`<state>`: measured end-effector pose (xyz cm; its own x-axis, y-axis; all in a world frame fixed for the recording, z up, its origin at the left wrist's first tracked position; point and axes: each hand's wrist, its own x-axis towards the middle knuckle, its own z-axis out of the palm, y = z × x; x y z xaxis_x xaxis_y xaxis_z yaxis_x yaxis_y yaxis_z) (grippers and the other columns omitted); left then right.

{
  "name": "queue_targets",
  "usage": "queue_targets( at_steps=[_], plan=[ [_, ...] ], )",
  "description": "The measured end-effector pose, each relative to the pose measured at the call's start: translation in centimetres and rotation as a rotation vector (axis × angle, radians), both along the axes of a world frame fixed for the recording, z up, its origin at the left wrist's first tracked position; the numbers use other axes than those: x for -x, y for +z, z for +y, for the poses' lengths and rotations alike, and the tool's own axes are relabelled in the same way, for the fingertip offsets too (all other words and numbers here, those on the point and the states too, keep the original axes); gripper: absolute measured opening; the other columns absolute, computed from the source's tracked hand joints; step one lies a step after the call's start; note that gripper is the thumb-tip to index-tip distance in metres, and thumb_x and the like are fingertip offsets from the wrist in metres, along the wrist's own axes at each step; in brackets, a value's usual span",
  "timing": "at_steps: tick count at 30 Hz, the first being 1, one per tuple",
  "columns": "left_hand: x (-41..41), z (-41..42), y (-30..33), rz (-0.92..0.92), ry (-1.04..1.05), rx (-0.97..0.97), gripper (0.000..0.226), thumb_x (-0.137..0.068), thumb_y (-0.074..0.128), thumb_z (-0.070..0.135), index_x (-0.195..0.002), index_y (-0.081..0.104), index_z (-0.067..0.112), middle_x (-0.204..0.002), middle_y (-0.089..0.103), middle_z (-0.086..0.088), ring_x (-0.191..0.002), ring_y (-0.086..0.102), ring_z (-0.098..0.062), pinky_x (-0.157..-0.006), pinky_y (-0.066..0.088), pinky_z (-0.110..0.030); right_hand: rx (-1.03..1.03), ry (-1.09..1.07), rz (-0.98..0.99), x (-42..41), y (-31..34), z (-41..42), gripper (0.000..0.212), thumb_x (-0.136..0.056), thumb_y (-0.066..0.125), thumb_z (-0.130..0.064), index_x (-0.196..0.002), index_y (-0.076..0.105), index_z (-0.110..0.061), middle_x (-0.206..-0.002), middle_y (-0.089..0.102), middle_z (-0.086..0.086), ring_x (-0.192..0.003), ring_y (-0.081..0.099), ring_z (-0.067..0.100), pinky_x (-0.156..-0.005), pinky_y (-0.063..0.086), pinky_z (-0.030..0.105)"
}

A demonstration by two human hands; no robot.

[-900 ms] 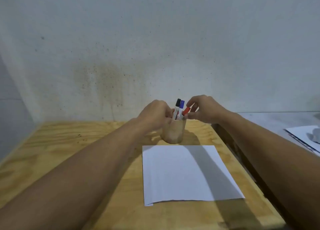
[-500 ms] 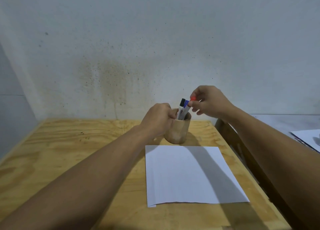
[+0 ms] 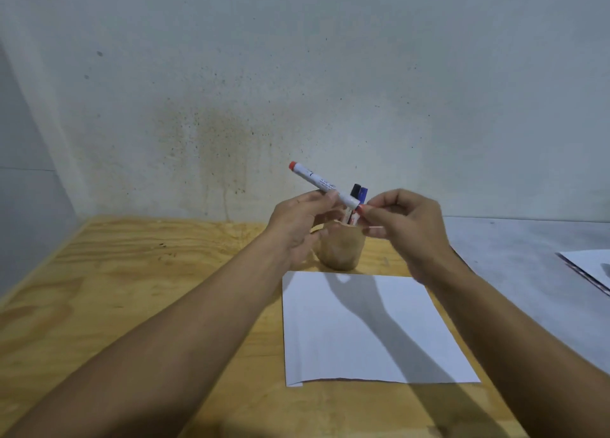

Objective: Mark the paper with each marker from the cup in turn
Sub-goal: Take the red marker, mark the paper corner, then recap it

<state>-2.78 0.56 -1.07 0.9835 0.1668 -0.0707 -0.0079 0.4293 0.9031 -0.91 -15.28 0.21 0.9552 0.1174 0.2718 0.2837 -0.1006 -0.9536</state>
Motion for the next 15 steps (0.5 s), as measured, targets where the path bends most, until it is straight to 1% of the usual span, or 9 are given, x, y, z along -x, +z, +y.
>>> queue_targets(
  at_steps=[1,2,3,6,8,10,12,13,15],
  plan=[
    [0.3,0.2,-0.1,-0.006,0.011,-0.011,0.020,-0.085,0.066,0.018,-0.101,0.068,0.007,-0.104,0.072,-0.010,-0.103,0.066,-0.023,-0.085,0.054,-0.036,0.097,-0.025,-0.027,0.1,-0.7,0.3,0.005,-0.079,0.076,-0.006,-0.076,0.071,-0.005,-0.072,0.073,0.009,-0.068,0.068,0.021,-0.075,0.059,0.045],
    [0.6,0.4,-0.3,-0.007,0.033,-0.076,0.019,-0.086,0.064,0.017,-0.102,0.068,0.007,-0.104,0.073,-0.009,-0.101,0.067,-0.021,-0.086,0.053,-0.037,0.175,-0.061,-0.061,0.2,-1.1,0.6,0.004,-0.078,0.076,-0.011,-0.075,0.074,-0.010,-0.075,0.074,0.006,-0.071,0.068,0.020,-0.073,0.058,0.042],
    [1.0,0.6,-0.4,-0.007,0.061,-0.171,0.018,-0.088,0.062,0.016,-0.103,0.067,0.008,-0.103,0.073,-0.009,-0.097,0.068,-0.019,-0.086,0.053,-0.036,0.201,-0.089,-0.088,0.2,-1.2,0.9,0.003,-0.078,0.076,-0.015,-0.076,0.075,-0.013,-0.076,0.074,0.003,-0.072,0.067,0.018,-0.069,0.057,0.037],
    [1.8,1.5,-1.3,-0.066,0.126,-0.435,0.012,-0.088,0.062,0.016,-0.098,0.069,0.014,-0.089,0.069,-0.007,-0.081,0.065,-0.016,-0.074,0.051,-0.032,0.141,-0.024,-0.053,0.0,-0.5,2.1,0.014,-0.079,0.077,-0.027,-0.081,0.075,-0.014,-0.076,0.070,0.000,-0.067,0.061,0.010,-0.063,0.049,0.026],
    [2.2,2.0,-1.9,-0.114,0.126,-0.555,0.009,-0.086,0.065,0.014,-0.091,0.070,0.019,-0.081,0.066,-0.004,-0.072,0.060,-0.013,-0.067,0.049,-0.030,0.148,0.100,0.049,-0.2,-0.1,3.0,0.024,-0.081,0.076,-0.031,-0.087,0.075,-0.007,-0.073,0.062,0.005,-0.064,0.055,0.013,-0.060,0.045,0.026],
    [2.6,2.5,-2.3,-0.113,0.115,-0.587,0.011,-0.082,0.069,0.013,-0.090,0.072,0.021,-0.081,0.066,-0.001,-0.071,0.060,-0.011,-0.070,0.051,-0.032,0.115,0.184,0.154,-0.3,-0.3,3.8,0.028,-0.087,0.071,-0.026,-0.089,0.071,0.002,-0.071,0.053,0.011,-0.067,0.049,0.022,-0.059,0.042,0.032],
    [3.1,3.1,-2.6,-0.093,0.122,-0.544,0.013,-0.078,0.073,0.010,-0.089,0.072,0.018,-0.081,0.066,-0.003,-0.070,0.062,-0.014,-0.074,0.057,-0.035,0.032,0.195,0.218,-0.4,-0.9,4.1,0.026,-0.093,0.065,-0.022,-0.094,0.068,0.004,-0.070,0.051,0.012,-0.068,0.049,0.026,-0.060,0.045,0.033],
    [3.4,3.4,-2.8,-0.077,0.130,-0.525,0.015,-0.076,0.074,0.008,-0.089,0.071,0.016,-0.081,0.066,-0.005,-0.070,0.063,-0.016,-0.074,0.058,-0.036,-0.027,0.187,0.239,-0.4,-1.1,4.1,0.028,-0.095,0.061,-0.021,-0.099,0.066,0.006,-0.071,0.053,0.012,-0.064,0.051,0.024,-0.059,0.049,0.031],
    [3.9,4.0,-3.3,-0.054,0.140,-0.495,0.017,-0.075,0.074,0.002,-0.091,0.071,0.009,-0.081,0.068,-0.010,-0.068,0.065,-0.021,-0.073,0.060,-0.035,-0.135,0.173,0.272,-0.4,-1.6,4.1,0.035,-0.098,0.057,-0.022,-0.110,0.062,0.011,-0.082,0.058,0.016,-0.060,0.056,0.016,-0.056,0.054,0.027]
  ],
)
